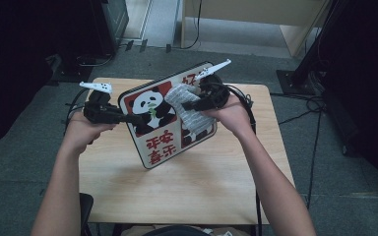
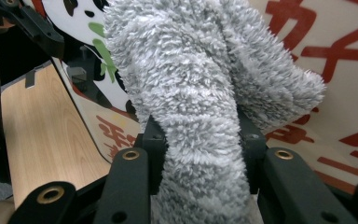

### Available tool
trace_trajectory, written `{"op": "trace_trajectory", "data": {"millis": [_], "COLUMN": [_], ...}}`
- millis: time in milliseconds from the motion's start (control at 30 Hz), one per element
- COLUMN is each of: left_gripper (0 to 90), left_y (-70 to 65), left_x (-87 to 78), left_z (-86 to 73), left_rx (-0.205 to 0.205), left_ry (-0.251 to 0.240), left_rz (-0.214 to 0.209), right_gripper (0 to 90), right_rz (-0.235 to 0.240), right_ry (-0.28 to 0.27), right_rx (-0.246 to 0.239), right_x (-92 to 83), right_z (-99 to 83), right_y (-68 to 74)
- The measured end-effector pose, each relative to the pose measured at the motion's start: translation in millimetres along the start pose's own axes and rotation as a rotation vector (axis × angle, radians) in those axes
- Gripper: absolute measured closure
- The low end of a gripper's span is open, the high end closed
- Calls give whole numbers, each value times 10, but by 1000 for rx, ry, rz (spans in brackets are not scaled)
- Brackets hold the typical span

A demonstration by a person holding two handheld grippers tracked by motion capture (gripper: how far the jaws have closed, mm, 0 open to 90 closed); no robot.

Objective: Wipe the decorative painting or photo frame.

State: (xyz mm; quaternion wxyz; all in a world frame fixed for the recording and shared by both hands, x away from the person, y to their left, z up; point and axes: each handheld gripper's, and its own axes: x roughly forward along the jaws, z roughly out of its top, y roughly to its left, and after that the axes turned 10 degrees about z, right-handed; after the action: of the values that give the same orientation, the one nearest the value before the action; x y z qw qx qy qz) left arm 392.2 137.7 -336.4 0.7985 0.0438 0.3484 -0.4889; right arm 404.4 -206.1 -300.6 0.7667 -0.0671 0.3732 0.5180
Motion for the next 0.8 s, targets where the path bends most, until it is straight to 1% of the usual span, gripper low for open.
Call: {"op": "trace_trajectory", "data": {"millis": [167, 333, 433, 567, 700, 800], "left_gripper": [759, 760, 759, 738, 737, 736], "left_y": [2, -2, -2, -4, 1, 6], "left_x": [-1, -3, -5, -17, -31, -37], "left_z": [0, 1, 1, 1, -2, -4], "left_rx": [-4, -3, -11, -18, -26, -28], "left_ry": [1, 2, -1, -6, -13, -15], "left_rz": [-4, 3, 4, 21, 19, 17], "right_gripper": [656, 656, 656, 656, 656, 657], "right_rz": [2, 8, 9, 18, 18, 19], "right_ry": [0, 2, 4, 10, 8, 12], "right_rx": [2, 7, 12, 15, 14, 24], "right_x": [17, 41, 54, 67, 77, 81], "right_z": [-50, -91, -119, -153, -186, -212], "right_y": [-8, -6, -8, -6, -7, -5]}}
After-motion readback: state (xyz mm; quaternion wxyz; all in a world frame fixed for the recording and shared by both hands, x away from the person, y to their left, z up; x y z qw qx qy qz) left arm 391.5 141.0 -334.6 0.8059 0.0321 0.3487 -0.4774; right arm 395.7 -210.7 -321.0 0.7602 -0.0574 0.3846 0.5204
